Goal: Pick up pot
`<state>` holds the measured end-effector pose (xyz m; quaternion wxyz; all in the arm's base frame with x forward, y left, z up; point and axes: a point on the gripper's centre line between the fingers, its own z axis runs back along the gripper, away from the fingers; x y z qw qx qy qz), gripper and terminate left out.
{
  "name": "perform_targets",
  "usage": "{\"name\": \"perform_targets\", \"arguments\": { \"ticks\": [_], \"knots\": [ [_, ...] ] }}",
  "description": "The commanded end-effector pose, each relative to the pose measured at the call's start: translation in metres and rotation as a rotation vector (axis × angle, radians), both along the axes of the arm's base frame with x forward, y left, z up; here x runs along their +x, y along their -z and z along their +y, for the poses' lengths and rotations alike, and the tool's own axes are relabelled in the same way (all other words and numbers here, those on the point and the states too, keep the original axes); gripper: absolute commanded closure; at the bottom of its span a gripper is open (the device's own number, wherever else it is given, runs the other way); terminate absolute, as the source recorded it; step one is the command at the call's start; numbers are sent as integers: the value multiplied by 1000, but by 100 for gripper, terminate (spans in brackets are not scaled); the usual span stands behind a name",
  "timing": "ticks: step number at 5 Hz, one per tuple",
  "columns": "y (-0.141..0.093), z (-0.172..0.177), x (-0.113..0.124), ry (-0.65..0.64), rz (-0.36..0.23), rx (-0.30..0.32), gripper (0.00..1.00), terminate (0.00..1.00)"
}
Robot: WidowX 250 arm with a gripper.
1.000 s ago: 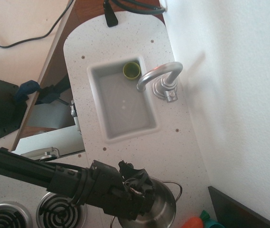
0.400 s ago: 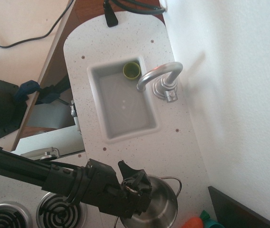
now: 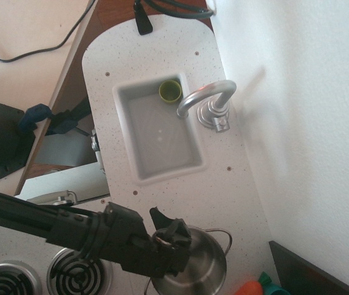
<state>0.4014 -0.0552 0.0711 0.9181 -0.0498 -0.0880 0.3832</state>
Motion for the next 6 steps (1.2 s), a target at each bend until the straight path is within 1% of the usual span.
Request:
{"name": "perform_targets", "arguments": {
  "ticks": [1,2,3,4,5,6],
  "knots": [
    [-54,2,-3,44,-176,-28,100,0],
    [-78,0,-11,56,-263,-47,100,0],
    [-81,3,-15,49,-279,-53,100,0],
    [-80,3,-14,45,-266,-53,100,0],
    [-86,4,-19,36,-267,-31,100,0],
    [-102,0,-25,62,-339,-36,100,0]
  ]
}}
